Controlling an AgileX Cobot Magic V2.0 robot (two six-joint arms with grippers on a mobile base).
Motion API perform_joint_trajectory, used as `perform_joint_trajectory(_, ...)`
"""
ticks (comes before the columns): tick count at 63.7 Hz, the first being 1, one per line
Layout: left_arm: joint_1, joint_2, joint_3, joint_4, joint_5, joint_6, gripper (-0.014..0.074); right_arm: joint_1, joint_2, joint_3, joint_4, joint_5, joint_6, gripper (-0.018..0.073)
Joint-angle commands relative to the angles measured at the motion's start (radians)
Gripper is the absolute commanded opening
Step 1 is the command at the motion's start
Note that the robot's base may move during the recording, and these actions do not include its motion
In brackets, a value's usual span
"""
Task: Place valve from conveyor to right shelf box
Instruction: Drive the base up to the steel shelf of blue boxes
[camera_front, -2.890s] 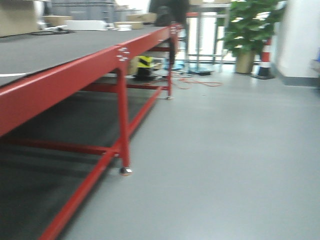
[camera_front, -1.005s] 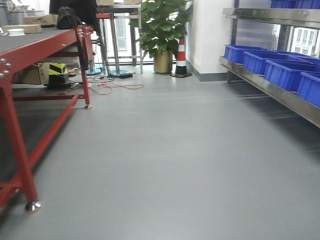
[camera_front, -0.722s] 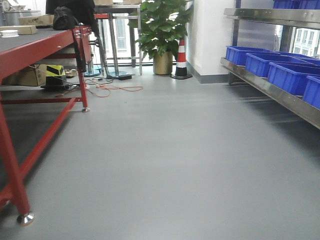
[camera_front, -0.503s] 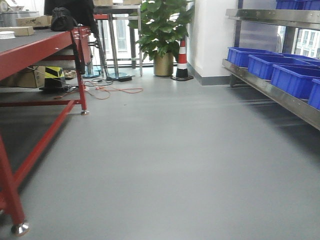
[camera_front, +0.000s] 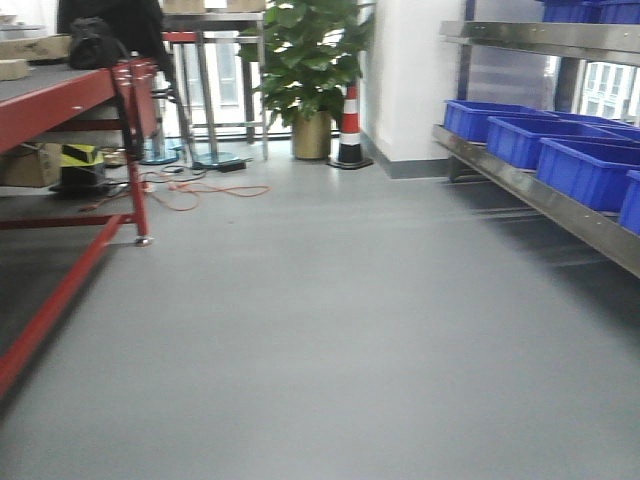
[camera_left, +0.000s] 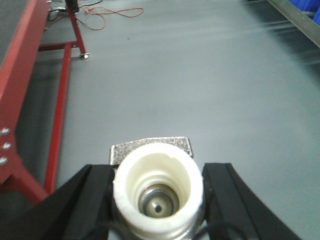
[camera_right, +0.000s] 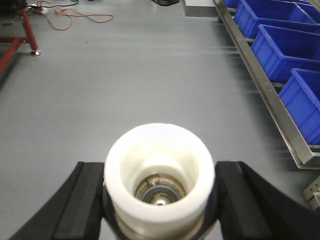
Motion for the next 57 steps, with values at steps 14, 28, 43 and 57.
perform_joint_trajectory(14, -0.003, -0.012, -0.010, -0.012, -0.057, -0.007, -0.0111, 0.002, -0.016, -0.020, -0.006, -0.081, -0.009, -0.0154)
perform_joint_trajectory(28, -0.003, -0.012, -0.010, -0.012, -0.057, -0.007, -0.0111, 0.002, -0.016, -0.020, -0.006, -0.085, -0.009, -0.0154)
perform_joint_trajectory(43, -0.003, -0.012, -0.010, -0.012, -0.057, -0.007, -0.0111, 0.002, -0.016, -0.020, -0.006, -0.085, -0.009, -0.0154)
perform_joint_trajectory(57, -0.003, -0.012, -0.010, -0.012, -0.057, -0.007, -0.0111, 0.002, -0.016, -0.020, -0.006, -0.085, -0.009, -0.0154)
